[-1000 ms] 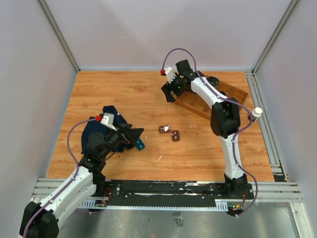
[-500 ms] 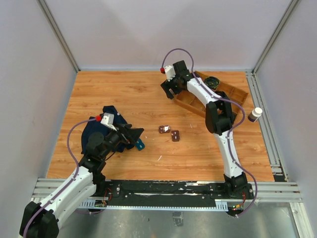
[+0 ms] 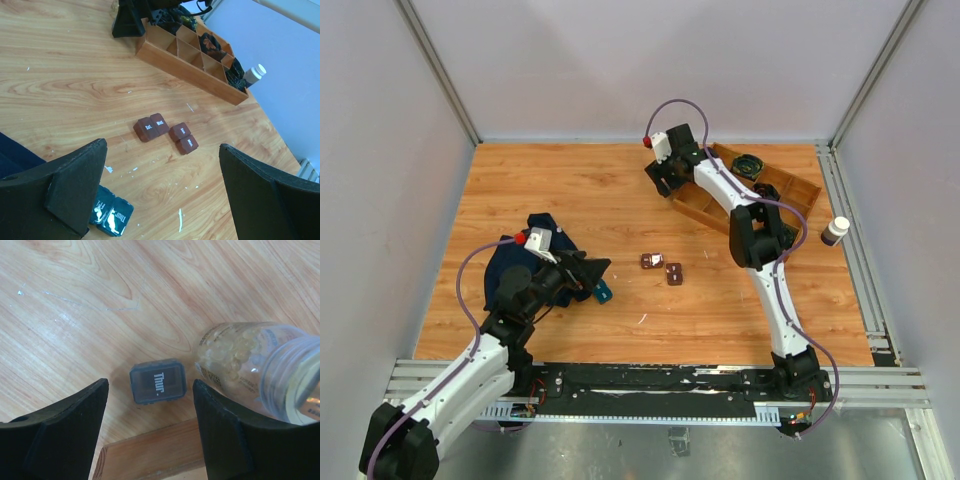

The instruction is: Sort the pills into containers

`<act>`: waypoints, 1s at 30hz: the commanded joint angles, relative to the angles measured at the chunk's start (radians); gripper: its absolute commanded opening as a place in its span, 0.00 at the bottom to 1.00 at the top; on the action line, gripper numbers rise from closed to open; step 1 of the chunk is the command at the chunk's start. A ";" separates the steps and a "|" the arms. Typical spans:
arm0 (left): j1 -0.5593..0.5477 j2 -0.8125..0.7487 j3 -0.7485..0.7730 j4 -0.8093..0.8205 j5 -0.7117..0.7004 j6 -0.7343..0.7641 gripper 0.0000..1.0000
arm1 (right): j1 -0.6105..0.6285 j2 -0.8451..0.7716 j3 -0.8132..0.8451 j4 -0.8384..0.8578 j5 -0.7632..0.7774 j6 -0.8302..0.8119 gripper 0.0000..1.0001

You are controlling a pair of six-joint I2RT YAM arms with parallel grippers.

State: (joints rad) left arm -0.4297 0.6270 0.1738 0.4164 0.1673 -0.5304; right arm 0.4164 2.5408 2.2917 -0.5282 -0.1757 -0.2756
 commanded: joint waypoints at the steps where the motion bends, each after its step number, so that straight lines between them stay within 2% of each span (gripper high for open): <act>1: -0.009 0.002 0.030 0.017 -0.015 0.017 0.98 | 0.009 0.036 0.050 0.008 -0.006 0.013 0.68; 22: -0.010 -0.012 0.030 0.010 -0.002 0.010 0.97 | 0.007 0.006 0.027 -0.004 -0.094 -0.024 0.34; 27: -0.009 -0.027 0.030 0.018 0.037 0.002 0.97 | 0.007 -0.109 -0.087 -0.008 -0.219 -0.055 0.29; 30: -0.009 -0.046 0.027 0.038 0.074 -0.012 0.97 | 0.005 -0.232 -0.241 0.019 -0.335 -0.091 0.28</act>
State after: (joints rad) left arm -0.4297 0.6094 0.1738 0.4160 0.1886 -0.5316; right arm 0.4164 2.4828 2.1864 -0.5217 -0.3408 -0.3096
